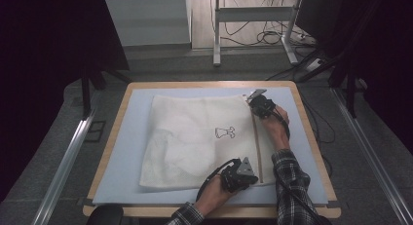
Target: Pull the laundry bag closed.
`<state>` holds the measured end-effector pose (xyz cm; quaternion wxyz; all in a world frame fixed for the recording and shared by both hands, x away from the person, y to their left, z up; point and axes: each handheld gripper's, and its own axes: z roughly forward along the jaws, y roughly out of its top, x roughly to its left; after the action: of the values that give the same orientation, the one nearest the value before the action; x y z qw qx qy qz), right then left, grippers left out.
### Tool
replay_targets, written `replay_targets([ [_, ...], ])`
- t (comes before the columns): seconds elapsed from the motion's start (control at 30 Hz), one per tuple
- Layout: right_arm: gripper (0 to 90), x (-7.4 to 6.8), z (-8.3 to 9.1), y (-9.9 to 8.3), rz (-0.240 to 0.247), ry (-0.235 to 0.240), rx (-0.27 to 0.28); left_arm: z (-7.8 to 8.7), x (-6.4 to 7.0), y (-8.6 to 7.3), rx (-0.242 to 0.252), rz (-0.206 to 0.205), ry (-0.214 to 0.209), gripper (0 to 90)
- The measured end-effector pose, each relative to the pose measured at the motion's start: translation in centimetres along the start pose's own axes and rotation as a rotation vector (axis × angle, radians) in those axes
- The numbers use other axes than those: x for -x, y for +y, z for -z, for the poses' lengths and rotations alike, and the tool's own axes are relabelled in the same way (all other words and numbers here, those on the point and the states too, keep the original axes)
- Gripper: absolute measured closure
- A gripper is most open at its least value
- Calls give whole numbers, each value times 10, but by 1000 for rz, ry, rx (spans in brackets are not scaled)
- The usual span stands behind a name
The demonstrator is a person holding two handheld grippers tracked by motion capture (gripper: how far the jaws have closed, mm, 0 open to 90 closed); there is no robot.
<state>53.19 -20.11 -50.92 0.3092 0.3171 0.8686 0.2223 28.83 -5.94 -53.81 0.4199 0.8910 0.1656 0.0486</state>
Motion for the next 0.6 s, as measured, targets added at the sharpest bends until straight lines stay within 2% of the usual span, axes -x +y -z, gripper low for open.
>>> replay_targets([
  [0.6, 848, 7, -14, 8, -9, 9, -7, 0, 1, 0, -2, -12, 9, 898],
])
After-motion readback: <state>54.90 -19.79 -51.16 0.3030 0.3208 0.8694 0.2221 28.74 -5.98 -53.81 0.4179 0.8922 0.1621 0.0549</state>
